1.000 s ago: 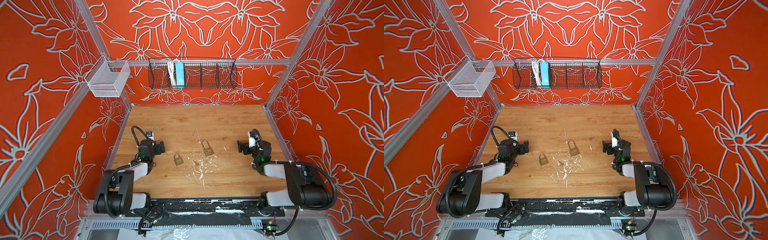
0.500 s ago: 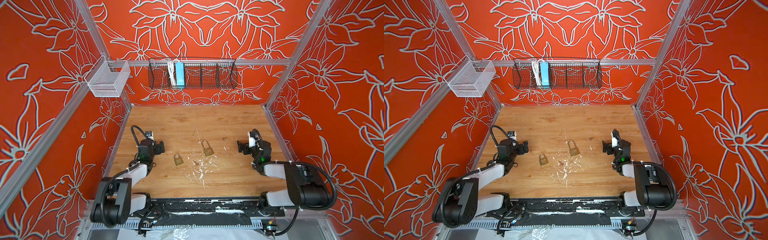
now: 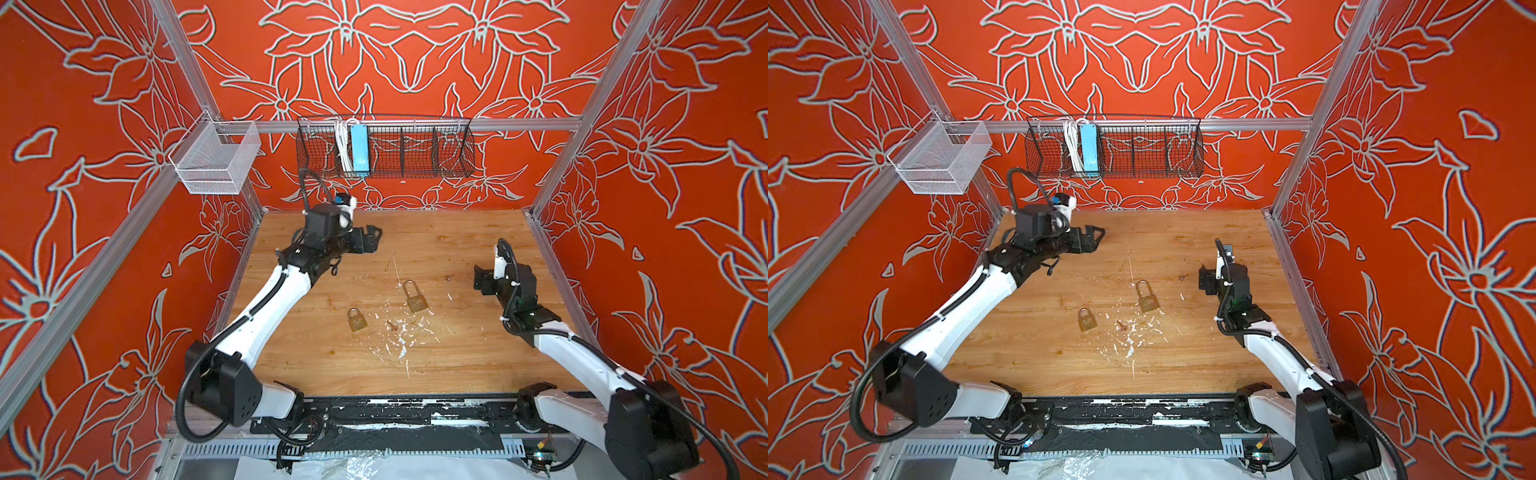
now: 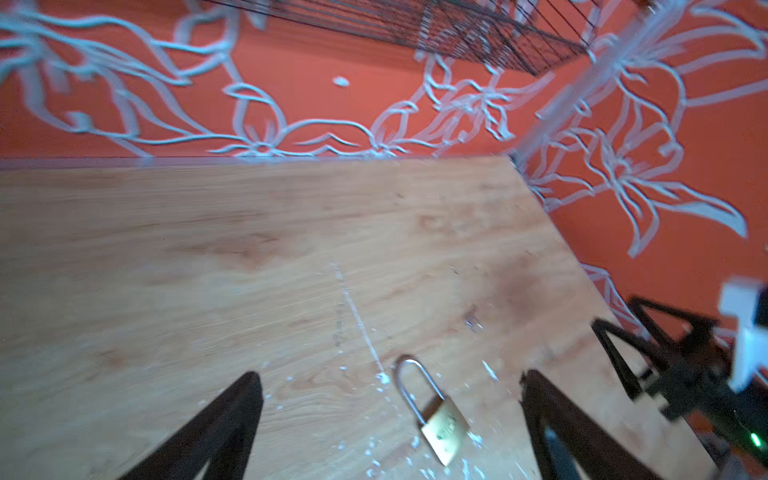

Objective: Unlock with the key
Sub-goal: 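Reach the right gripper down to the silver key while the left arm rises forward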

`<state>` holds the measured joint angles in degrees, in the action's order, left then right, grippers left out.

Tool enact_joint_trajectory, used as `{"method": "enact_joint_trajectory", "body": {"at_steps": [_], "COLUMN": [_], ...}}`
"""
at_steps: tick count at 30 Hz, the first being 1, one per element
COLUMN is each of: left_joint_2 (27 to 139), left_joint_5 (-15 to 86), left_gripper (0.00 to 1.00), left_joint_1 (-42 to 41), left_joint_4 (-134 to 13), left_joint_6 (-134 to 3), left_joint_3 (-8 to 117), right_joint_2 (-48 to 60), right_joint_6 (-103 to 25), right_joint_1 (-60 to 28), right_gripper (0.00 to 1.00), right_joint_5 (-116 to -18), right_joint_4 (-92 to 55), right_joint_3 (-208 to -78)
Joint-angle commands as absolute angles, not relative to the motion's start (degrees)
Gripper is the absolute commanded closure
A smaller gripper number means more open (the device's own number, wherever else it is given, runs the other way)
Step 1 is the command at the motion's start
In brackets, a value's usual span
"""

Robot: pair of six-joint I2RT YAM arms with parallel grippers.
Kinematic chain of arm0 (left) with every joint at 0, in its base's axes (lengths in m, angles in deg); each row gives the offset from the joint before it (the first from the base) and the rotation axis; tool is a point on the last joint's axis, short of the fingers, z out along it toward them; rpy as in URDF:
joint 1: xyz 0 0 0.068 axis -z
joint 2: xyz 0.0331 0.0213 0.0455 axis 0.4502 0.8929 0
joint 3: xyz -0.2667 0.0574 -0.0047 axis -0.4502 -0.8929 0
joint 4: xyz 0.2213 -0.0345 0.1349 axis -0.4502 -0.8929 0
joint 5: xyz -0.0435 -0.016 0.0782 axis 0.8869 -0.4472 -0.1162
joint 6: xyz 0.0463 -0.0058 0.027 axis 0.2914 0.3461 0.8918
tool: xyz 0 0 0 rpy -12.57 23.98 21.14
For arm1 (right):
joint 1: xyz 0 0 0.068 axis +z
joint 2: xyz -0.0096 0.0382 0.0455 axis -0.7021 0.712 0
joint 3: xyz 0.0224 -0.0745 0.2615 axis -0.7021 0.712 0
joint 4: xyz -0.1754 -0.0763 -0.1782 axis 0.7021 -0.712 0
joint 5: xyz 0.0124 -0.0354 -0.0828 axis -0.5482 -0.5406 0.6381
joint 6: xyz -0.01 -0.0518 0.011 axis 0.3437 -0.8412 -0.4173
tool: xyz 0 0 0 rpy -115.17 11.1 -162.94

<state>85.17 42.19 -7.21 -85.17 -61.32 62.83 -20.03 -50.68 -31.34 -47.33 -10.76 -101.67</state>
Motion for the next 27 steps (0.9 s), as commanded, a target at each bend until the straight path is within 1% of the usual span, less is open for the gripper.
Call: {"method": "enact_joint_trajectory", "body": {"at_steps": [1, 3, 5, 8, 9, 11, 12, 13, 14, 16, 20, 24, 27], "left_joint_2": [90.9, 94.1, 95.2, 91.2, 90.3, 89.8, 89.8, 90.0, 90.2, 90.1, 89.3, 88.0, 86.9], "left_joint_5": [56.7, 61.8, 64.8, 65.2, 65.4, 63.2, 59.1, 53.1, 48.0, 43.0, 42.0, 43.4, 41.5], "left_gripper": [0.03, 0.06, 0.10, 0.12, 0.12, 0.12, 0.12, 0.12, 0.11, 0.10, 0.10, 0.10, 0.10], "left_joint_1": [-4.2, -3.9, -4.0, -3.9, -3.8, -3.0, -1.7, 0.1, 1.3, 1.9, 1.9, 1.9, 1.9], "left_joint_4": [-98.8, -98.6, -95.8, -73.8, -68.5, -70.5, -74.8, -78.1, -79.4, -78.5, -78.4, -77.4, -77.9], "left_joint_6": [-54.2, -51.0, -49.7, -54.9, -56.6, -55.1, -52.5, -50.6, -50.1, -52.3, -54.5, -55.2, -54.8], "left_joint_3": [71.2, 74.6, 73.4, 56.8, 52.7, 51.3, 52.6, 53.9, 54.4, 53.5, 54.0, 53.3, 53.3], "right_joint_2": [-19.7, -17.5, -14.7, -8.7, -6.3, -1.5, 0.9, 2.7, 4.3, 7.4, 13.6, 17.2, 18.5], "right_joint_6": [-39.9, -36.4, -34.2, -33.0, -33.3, -33.4, -33.1, -32.9, -32.7, -32.1, -33.0, -32.9, -33.1], "right_joint_1": [-31.1, -30.3, -28.4, -25.1, -24.1, -22.6, -22.1, -21.7, -21.4, -21.4, -21.5, -21.4, -21.4], "right_gripper": [0.13, 0.17, 0.20, 0.24, 0.26, 0.28, 0.30, 0.32, 0.34, 0.37, 0.42, 0.54, 0.61], "right_joint_5": [-54.5, -57.9, -59.0, -58.6, -58.1, -56.9, -56.0, -54.7, -53.4, -50.5, -48.1, -46.9, -46.4], "right_joint_4": [-27.3, -27.2, -24.4, -23.4, -24.2, -24.2, -24.1, -23.6, -23.1, -22.3, -23.8, -24.1, -24.3], "right_joint_3": [-104.9, -104.9, -104.4, -107.3, -109.3, -112.2, -113.5, -114.4, -115.1, -116.6, -121.6, -125.1, -126.6]}}
